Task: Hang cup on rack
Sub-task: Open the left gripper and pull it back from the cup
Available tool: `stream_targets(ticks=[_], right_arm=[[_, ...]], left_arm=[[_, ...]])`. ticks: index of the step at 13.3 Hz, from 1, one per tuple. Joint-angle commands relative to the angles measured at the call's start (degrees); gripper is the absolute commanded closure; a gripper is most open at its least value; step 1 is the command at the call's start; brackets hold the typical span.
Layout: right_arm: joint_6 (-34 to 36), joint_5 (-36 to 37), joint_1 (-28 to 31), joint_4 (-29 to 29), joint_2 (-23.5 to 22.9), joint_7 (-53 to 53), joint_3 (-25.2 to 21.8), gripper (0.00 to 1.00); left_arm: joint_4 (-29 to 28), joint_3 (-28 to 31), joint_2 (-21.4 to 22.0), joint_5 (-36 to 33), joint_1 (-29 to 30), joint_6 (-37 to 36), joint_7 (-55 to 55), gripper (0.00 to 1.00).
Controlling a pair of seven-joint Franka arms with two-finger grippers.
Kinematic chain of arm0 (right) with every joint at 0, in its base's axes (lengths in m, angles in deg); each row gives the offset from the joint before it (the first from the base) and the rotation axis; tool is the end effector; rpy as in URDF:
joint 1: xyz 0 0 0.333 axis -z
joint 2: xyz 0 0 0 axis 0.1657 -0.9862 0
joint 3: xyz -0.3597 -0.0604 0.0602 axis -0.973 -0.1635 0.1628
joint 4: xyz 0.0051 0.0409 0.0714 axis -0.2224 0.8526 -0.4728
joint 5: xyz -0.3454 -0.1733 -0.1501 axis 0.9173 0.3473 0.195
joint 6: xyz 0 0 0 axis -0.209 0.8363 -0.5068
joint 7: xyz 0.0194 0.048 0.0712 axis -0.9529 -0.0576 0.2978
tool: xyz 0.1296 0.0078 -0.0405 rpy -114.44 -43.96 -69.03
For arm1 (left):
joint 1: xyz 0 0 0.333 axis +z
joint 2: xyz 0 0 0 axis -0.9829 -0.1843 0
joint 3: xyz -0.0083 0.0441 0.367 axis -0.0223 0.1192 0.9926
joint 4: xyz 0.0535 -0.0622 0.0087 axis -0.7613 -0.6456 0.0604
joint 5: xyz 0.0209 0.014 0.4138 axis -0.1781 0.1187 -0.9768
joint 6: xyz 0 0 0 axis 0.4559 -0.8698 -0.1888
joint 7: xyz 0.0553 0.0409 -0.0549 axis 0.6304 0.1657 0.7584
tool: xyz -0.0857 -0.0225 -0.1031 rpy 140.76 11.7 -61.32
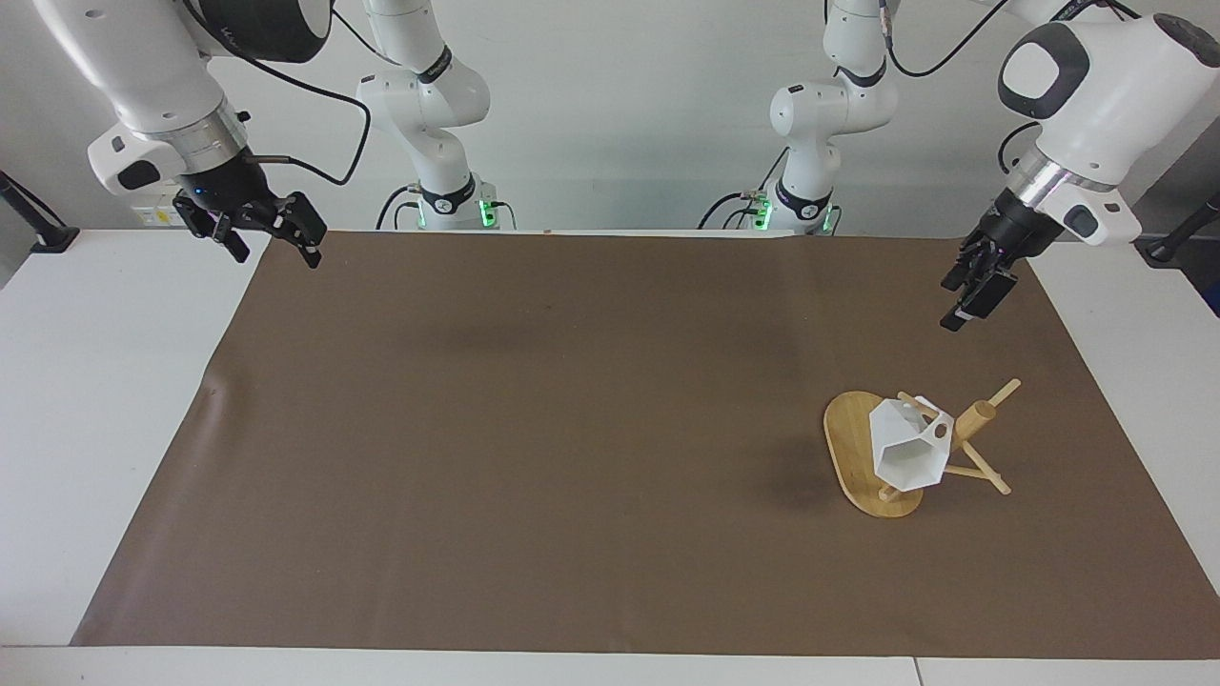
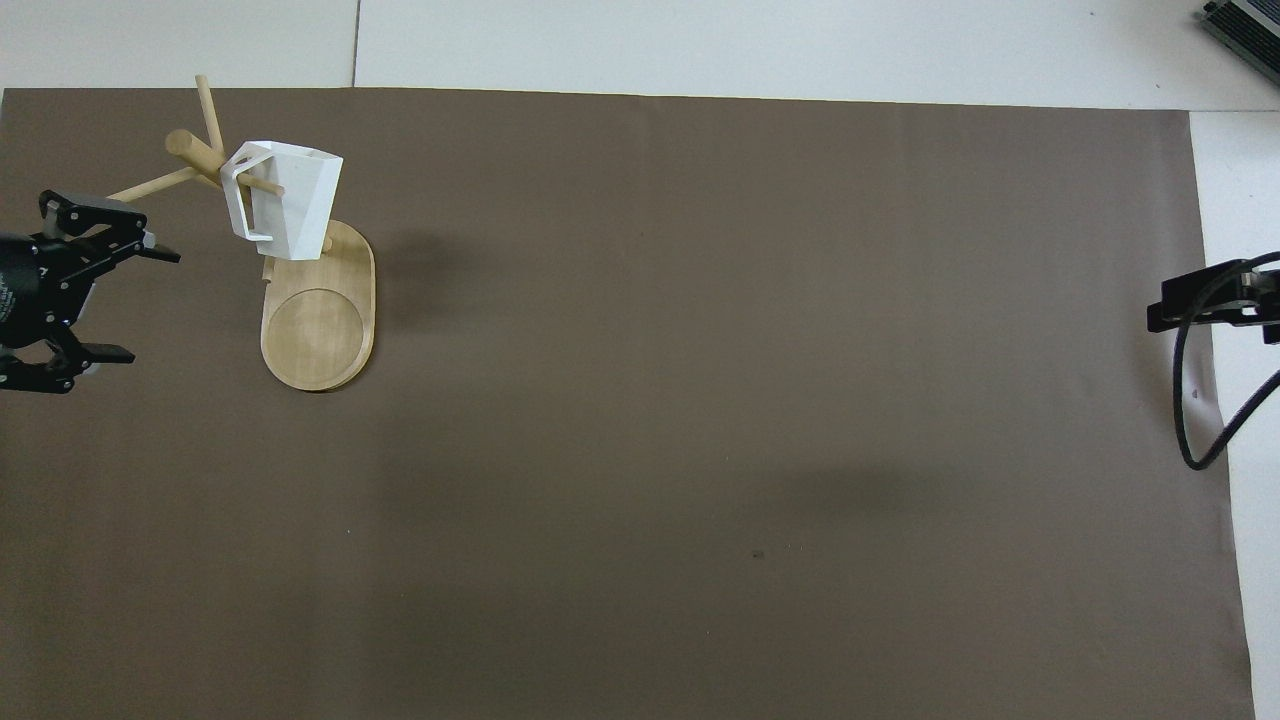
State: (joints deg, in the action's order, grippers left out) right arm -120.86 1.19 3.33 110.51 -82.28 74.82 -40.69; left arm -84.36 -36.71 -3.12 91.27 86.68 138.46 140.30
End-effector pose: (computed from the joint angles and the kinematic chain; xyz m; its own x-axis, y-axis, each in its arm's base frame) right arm 0.5800 -0.0547 0.6542 0.9936 -0.1115 -0.0196 -0.1118 -0.9937 -0.0130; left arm 0.5750 -0.0220 0.6066 0.5843 0.8051 -0.1019 0.8030 -0.5553 0.2165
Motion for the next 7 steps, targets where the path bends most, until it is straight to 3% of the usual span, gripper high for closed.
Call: stream_targets(ticks=[1, 7], right_arm=[[0.12, -0.31, 0.23, 0.46, 0.42, 0.24, 0.02, 0.00], [0.12, -0.31, 0.23, 0.46, 0.42, 0.24, 0.02, 0.00]], left_arm=[[0.86, -0.27, 0.20, -2.08, 0.69, -1.64, -11.46, 0.00], [3.57, -0.53, 0.20, -8.40, 0.52, -3.74, -38.81, 0.00]])
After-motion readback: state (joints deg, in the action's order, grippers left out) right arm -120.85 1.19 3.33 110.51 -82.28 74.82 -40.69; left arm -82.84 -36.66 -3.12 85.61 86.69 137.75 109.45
